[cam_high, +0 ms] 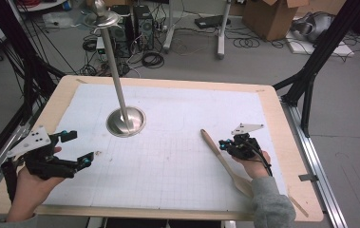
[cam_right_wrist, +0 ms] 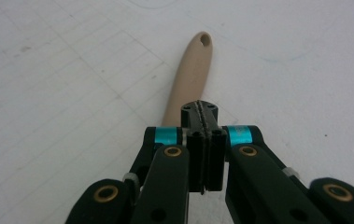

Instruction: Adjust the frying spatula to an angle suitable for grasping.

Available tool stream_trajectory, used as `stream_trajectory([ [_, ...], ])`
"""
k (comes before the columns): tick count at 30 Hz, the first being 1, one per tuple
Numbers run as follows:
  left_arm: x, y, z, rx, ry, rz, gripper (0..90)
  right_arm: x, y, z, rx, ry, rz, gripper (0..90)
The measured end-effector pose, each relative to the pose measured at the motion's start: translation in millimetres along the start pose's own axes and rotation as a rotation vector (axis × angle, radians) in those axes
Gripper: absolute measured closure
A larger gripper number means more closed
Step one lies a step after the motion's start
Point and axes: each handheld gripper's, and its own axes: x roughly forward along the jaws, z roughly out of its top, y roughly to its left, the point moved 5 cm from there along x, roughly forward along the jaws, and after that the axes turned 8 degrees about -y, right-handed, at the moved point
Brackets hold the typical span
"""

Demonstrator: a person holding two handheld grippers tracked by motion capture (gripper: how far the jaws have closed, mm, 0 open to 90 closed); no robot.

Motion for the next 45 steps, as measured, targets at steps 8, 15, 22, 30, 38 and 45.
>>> stream_trajectory([
  [8,-4.0,1.0,-2.4,-0.003,0.006,0.012,2.5,10.5,-4.0,-6.3,0.031,0.043,0.002,90.0],
  [15,-6.7,2.0,-3.1,-0.006,0.003,0.018,2.5,18.4,-1.6,-13.0,0.032,0.083,0.033,90.0],
  [22,-4.7,2.0,-5.0,-0.005,0.013,0.018,2.5,21.2,7.5,-11.9,0.009,0.088,0.088,90.0],
  [30,-5.5,2.8,-4.9,-0.008,0.009,0.02,2.5,20.8,11.9,-11.3,-0.013,0.094,0.116,90.0],
  [38,-5.3,2.6,-5.0,-0.007,0.01,0.018,2.5,22.3,19.6,-9.4,-0.073,0.103,0.146,90.0],
  [45,-4.8,3.1,-5.3,-0.011,0.01,0.019,2.5,18.5,19.5,-5.4,-0.076,0.073,0.126,90.0],
])
